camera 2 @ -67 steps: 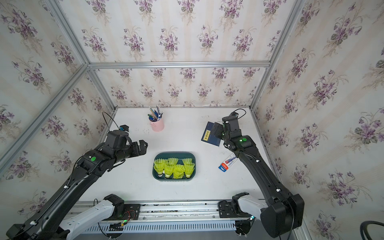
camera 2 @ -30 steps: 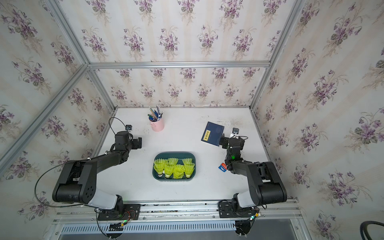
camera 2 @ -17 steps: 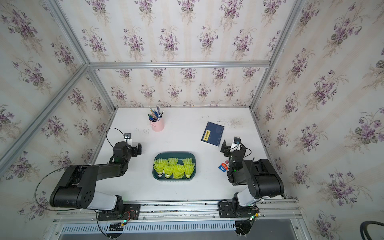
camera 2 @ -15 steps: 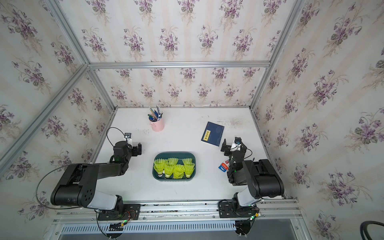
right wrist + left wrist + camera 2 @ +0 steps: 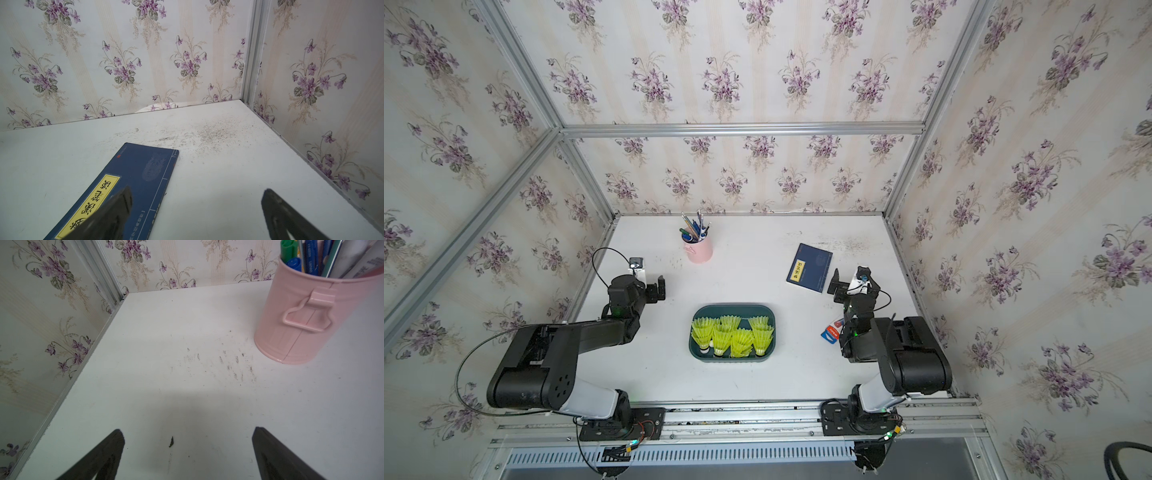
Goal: Put the shuttlecocks into the storage box
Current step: Reset both arms
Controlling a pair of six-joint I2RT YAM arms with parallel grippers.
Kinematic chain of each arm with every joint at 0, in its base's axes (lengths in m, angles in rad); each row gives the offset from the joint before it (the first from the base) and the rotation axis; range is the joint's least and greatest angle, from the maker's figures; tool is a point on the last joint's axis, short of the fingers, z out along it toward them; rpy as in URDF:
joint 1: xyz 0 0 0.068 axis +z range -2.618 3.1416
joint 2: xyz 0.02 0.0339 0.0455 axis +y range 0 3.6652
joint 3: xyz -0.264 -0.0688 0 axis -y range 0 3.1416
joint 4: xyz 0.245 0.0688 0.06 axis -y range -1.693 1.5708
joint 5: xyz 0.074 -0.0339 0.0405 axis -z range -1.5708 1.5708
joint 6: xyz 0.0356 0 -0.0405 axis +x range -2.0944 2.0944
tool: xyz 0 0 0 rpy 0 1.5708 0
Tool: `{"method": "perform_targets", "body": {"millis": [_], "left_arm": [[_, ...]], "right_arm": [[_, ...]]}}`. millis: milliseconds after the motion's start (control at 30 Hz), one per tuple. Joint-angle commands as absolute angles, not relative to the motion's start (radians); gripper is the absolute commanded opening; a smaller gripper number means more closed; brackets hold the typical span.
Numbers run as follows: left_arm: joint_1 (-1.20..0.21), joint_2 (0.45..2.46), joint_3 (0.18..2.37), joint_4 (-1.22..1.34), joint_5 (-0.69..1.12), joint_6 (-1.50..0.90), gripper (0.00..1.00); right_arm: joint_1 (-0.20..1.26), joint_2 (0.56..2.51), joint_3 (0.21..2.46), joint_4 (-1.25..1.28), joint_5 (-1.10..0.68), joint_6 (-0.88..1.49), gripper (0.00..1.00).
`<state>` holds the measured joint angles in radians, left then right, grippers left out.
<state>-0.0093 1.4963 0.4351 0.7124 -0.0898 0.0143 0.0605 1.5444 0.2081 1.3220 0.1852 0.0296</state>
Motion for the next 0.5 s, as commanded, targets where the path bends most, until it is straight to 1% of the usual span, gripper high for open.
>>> {"method": "perform_targets", "body": {"millis": [0, 467], "left_arm": [[-0.009, 1.494, 0.435, 0.724, -0.085, 0.011, 1.00], [-0.010, 1.496, 0.436, 0.723, -0.084, 0.012, 1.00]], "right_arm": [[0.061, 1.542, 0.216, 1.298, 0.127, 0.014, 1.00], [0.056, 1.543, 0.219, 1.294, 0.111, 0.016, 1.00]]}}
